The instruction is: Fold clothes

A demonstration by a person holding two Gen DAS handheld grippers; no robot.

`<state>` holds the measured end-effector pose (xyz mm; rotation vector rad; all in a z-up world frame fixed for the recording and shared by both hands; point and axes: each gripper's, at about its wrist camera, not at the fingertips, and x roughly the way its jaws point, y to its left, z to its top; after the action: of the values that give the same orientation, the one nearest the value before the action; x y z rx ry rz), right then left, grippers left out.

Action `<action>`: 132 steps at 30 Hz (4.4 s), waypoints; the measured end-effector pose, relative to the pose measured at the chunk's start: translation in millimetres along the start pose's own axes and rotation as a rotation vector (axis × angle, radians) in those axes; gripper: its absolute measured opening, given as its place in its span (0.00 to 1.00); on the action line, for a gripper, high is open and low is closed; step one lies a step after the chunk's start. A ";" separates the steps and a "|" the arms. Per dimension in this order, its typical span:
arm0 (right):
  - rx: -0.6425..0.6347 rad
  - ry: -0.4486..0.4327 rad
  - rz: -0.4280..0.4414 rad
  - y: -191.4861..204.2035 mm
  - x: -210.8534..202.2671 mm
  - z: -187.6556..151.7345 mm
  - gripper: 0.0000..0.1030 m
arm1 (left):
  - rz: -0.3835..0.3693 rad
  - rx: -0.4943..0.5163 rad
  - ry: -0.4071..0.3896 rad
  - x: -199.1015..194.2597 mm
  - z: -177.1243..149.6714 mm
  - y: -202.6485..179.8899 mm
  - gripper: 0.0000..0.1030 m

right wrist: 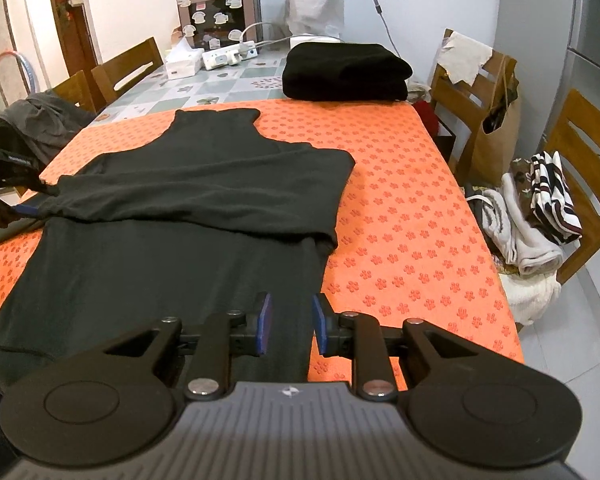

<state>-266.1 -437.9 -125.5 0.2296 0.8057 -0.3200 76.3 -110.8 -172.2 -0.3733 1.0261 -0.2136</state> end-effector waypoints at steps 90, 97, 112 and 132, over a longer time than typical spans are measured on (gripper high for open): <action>0.190 0.075 0.126 -18.0 13.6 -38.2 0.05 | -0.263 1.079 0.219 72.2 -99.5 -279.5 0.35; 0.239 0.067 0.145 -20.2 11.5 -44.7 0.05 | -0.242 1.090 0.131 62.8 -102.4 -283.6 0.06; 0.386 0.023 0.036 -28.1 5.2 -74.7 0.09 | -0.377 1.107 0.076 49.0 -104.5 -310.2 0.59; 0.145 -0.013 0.112 -10.3 16.8 -10.4 0.19 | -0.475 0.426 0.340 65.4 -67.9 -168.6 0.42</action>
<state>-266.0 -447.3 -145.7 0.4062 0.7542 -0.2743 50.9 -301.7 -188.0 -0.1870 1.1787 -0.9329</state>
